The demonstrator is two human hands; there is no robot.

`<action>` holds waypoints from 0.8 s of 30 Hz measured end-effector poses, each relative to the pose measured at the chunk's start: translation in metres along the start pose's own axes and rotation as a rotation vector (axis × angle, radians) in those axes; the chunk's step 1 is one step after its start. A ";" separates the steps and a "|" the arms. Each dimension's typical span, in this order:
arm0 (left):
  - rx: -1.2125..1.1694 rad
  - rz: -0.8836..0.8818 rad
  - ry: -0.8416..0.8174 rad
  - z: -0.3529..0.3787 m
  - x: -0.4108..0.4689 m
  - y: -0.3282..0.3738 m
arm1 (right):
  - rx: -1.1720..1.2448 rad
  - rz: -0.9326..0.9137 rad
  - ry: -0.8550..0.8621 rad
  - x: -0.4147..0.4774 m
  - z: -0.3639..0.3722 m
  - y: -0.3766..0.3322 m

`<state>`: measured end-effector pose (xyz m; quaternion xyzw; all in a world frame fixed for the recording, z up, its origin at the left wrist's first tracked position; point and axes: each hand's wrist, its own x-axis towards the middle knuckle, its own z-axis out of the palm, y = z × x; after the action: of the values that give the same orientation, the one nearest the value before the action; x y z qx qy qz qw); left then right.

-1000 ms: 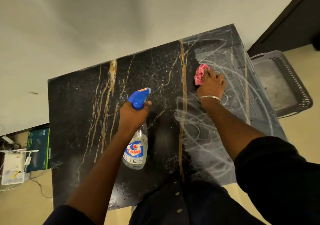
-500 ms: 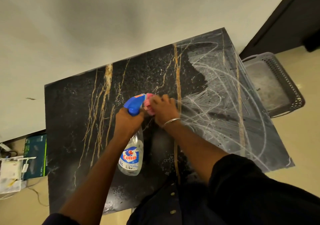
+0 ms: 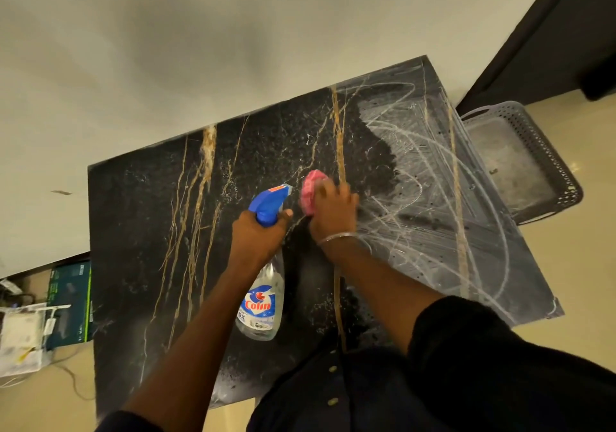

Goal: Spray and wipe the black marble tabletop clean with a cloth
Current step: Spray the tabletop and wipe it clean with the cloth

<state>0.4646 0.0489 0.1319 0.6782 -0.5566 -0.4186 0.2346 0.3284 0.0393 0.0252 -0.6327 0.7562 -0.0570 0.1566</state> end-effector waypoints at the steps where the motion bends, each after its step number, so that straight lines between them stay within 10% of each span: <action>1: 0.003 -0.013 0.004 -0.001 -0.001 -0.001 | 0.021 -0.095 -0.028 -0.009 0.007 -0.016; 7: 0.061 0.012 -0.013 -0.007 0.000 -0.007 | -0.067 -0.351 -0.066 -0.020 0.010 -0.018; 18: 0.035 0.055 -0.024 -0.011 -0.009 -0.010 | -0.010 0.264 0.061 -0.008 -0.026 0.080; 24: 0.085 -0.016 -0.033 -0.015 -0.016 -0.026 | 0.016 -0.035 0.037 -0.055 0.020 -0.016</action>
<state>0.4912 0.0688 0.1245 0.6849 -0.5722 -0.4075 0.1934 0.3573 0.0920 0.0202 -0.6436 0.7473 -0.0773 0.1465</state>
